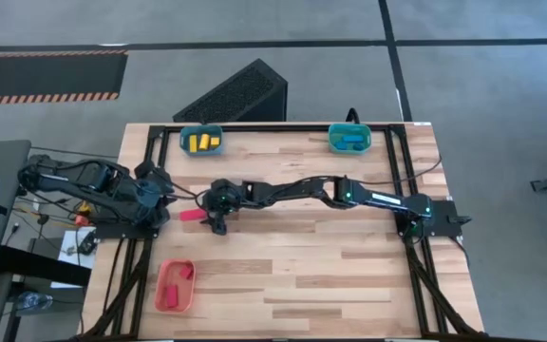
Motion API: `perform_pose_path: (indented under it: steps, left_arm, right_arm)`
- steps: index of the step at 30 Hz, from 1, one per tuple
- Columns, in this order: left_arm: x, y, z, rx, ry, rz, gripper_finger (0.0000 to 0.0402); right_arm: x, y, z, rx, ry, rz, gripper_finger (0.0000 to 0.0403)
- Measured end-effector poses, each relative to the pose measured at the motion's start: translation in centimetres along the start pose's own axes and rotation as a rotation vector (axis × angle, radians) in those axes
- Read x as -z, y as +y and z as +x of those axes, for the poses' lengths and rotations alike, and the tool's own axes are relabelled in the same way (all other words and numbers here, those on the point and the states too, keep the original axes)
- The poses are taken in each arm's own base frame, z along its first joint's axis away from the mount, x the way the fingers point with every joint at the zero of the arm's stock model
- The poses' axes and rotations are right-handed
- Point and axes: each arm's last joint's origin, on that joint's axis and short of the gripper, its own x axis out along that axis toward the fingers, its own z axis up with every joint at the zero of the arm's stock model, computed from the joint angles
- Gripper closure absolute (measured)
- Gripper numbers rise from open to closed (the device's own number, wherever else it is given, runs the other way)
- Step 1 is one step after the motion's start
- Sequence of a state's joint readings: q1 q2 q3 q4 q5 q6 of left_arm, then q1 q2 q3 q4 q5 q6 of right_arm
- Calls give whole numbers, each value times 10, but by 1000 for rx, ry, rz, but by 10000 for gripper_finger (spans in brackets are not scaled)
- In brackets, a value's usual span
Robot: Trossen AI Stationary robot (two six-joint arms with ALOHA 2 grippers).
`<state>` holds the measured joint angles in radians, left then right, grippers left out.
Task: Sort & place blocks by color
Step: Put the red block into the orange bin
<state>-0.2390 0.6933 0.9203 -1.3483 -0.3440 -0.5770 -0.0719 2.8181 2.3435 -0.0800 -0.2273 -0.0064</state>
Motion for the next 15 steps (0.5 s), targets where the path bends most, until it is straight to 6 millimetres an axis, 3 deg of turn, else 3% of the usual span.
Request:
perform_pose_path:
  steps: [4, 9, 15]
  left_arm:
    - [0, 0, 0, 3, 2, -38, 292]
    - [-1, 0, 0, -17, -16, -104, 292]
    - [-4, 6, -1, -190, -176, -349, 292]
  right_arm:
    - [3, -1, 2, 32, 7, 3, 165]
    - [-7, -3, -8, 51, 38, 45, 287]
    - [-39, -11, -50, 139, 153, 114, 290]
